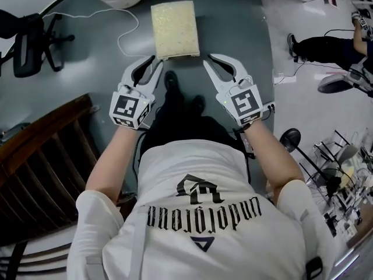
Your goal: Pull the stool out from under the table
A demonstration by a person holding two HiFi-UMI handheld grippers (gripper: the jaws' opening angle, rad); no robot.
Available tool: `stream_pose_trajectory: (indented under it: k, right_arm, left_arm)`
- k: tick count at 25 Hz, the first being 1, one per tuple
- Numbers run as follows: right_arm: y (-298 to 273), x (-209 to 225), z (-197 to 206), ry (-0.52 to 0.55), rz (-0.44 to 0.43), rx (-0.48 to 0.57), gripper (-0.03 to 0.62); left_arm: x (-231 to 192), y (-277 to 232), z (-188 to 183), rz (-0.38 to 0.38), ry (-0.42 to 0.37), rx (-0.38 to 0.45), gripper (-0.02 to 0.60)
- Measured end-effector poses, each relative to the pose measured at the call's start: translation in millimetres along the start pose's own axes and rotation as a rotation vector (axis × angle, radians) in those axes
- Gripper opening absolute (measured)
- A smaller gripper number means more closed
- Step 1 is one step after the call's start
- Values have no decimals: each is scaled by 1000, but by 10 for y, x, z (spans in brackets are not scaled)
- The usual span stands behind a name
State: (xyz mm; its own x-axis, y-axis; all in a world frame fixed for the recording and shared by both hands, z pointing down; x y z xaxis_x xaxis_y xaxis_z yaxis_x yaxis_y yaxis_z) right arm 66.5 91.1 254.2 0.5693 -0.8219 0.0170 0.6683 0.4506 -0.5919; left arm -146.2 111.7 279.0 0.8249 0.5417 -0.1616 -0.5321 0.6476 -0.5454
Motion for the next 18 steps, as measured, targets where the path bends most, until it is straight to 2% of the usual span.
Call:
stream_pose_trajectory:
  k: [6,9,13,18]
  right_arm:
    - [445,7,-253,32,-11,49,17]
    - [725,47,-306,89,-18,59,4]
    - [996,-47,-414,155,-36,79,3]
    - [1304,-153,-574,131,-32,125,3]
  left_arm:
    - [357,398,-456,2,-53,78,41]
    - [569,533,-663,-4,-60,104,17]
    - [713,710,-768,0,-70,118,8]
    - [900,1002,-980,-16,-63,150,8]
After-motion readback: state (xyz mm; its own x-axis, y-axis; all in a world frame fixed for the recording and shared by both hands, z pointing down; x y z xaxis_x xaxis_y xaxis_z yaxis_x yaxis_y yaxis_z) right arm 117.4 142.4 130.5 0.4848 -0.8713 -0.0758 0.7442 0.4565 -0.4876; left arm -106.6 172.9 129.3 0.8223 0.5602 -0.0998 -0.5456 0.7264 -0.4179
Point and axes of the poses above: the fingertips, and each gripper's own axes: y backward along the fingers, x to its right, z out of its underside, the point moved 7 cm from there along y, backward along the fingers, and after that the axes turned 12 degrees about -x, right-handed, at the moved point
